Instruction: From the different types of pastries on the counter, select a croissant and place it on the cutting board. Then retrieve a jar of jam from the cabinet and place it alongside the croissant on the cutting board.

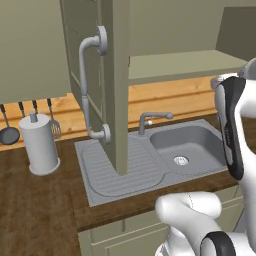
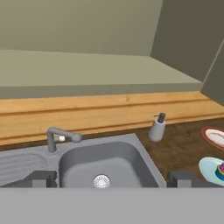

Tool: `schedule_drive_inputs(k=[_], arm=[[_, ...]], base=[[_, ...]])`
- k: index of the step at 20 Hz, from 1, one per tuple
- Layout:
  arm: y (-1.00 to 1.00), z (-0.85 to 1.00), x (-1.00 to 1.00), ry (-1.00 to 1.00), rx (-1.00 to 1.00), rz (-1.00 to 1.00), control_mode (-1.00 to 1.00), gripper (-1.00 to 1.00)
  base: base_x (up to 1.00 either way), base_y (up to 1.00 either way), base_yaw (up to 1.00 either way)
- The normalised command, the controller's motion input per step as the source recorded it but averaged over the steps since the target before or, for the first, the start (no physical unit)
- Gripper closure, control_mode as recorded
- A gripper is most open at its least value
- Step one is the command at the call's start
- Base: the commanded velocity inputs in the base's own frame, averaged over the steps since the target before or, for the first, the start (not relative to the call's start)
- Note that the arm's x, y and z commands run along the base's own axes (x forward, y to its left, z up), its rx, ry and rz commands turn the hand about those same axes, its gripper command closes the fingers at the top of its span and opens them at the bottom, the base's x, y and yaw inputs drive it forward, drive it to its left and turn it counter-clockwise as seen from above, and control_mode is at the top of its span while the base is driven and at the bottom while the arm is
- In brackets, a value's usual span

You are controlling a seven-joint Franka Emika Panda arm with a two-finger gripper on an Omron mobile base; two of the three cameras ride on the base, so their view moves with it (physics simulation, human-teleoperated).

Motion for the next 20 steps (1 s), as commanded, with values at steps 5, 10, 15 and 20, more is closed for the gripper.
schedule_drive_inputs(k=[5,10,15,20], arm=[[0.03,0.23,0.00,-0.12,0.25,0.06,-1.00,-1.00],[0.14,0.59,0.00,-0.25,0.19,0.22,-1.00,-1.00],[0.56,0.36,-0.10,-0.25,-0.05,0.23,-1.00,-1.00],[0.58,0.00,0.07,-0.23,-0.16,0.35,-1.00,-1.00]], base=[[0.00,0.00,0.00],[0.00,0.00,0.00],[0.00,0.00,0.00],[0.00,0.00,0.00]])
